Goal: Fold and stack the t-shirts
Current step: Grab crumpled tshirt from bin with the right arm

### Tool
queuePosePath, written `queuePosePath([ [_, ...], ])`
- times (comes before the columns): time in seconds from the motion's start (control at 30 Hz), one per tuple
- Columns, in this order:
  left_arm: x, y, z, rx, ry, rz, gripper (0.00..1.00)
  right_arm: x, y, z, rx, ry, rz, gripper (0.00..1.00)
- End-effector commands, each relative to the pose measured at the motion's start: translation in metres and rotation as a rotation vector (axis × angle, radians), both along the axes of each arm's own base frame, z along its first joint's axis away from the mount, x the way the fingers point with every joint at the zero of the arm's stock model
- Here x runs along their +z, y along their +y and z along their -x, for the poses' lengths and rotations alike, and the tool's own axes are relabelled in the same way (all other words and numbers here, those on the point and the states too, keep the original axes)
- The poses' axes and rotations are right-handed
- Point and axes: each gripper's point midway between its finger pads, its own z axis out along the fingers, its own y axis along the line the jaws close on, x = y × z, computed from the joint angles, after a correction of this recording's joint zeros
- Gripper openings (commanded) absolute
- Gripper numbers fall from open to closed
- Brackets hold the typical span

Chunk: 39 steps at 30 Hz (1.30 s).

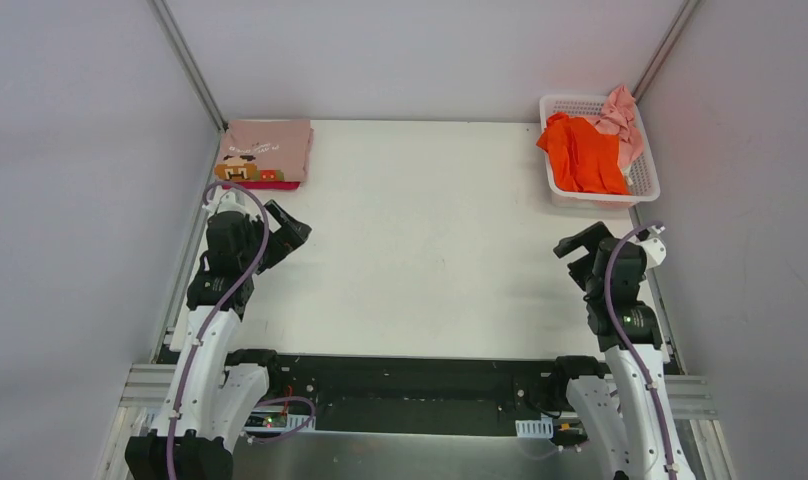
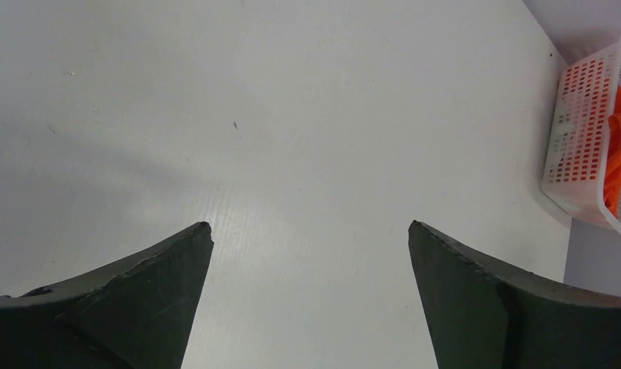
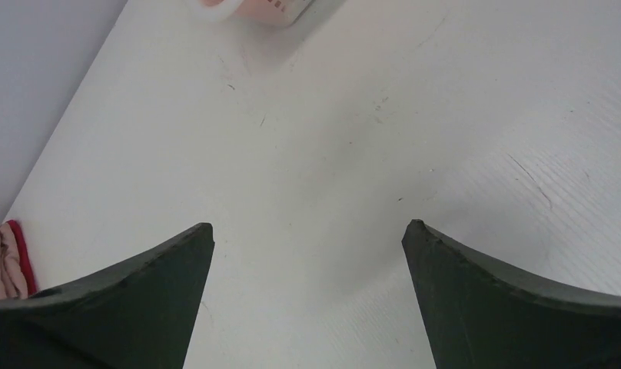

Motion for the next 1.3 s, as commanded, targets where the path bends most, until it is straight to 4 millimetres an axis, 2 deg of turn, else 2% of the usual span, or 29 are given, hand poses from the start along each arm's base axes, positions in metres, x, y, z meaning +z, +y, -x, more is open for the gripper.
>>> queuePosePath([
  [0.0,0.011,0.002,0.003,-0.010,-0.045,-0.039,1.00,0.029,0.017,-0.011,0.119,-0.105,-0.004,0.99],
  [0.07,0.012,0.003,0.003,-0.009,-0.050,-0.043,1.00,0.041,0.024,-0.018,0.182,-0.124,0.016,0.99],
  [0.13,0.011,0.002,0.003,-0.008,-0.045,-0.040,1.00,0.054,0.019,-0.030,0.150,-0.134,0.022,0.99],
  [0.23,0.012,0.000,0.002,-0.022,-0.044,-0.038,1.00,0.077,0.020,-0.057,0.174,-0.097,0.050,0.99],
  [0.27,0.013,0.000,0.002,-0.028,-0.047,-0.042,1.00,0.094,0.020,-0.070,0.179,-0.092,0.055,0.99],
  [0.37,0.015,0.002,0.003,-0.018,-0.059,-0.051,1.00,0.107,0.020,-0.113,0.212,-0.056,0.112,0.99],
  [0.47,0.015,0.006,0.004,-0.007,-0.067,-0.068,1.00,0.111,0.015,-0.160,0.225,-0.056,0.199,0.99],
  [0.67,0.015,0.007,0.007,0.002,-0.077,-0.073,1.00,0.099,0.002,-0.239,0.213,0.022,0.365,0.99],
  [0.8,0.013,0.010,0.007,0.011,-0.075,-0.084,1.00,0.085,0.000,-0.275,0.211,0.065,0.422,0.99],
  [0.93,0.007,0.015,0.007,0.037,-0.060,-0.101,1.00,0.068,0.014,-0.302,0.273,0.088,0.464,0.99],
  [0.97,0.007,0.017,0.006,0.043,-0.058,-0.105,1.00,0.056,0.014,-0.309,0.270,0.114,0.476,0.99],
  [1.1,0.004,0.019,0.006,0.055,-0.048,-0.112,1.00,0.043,0.011,-0.332,0.242,0.143,0.501,0.94],
  [1.27,0.002,0.019,0.006,0.055,-0.042,-0.113,1.00,0.024,0.003,-0.346,0.210,0.204,0.537,0.89],
])
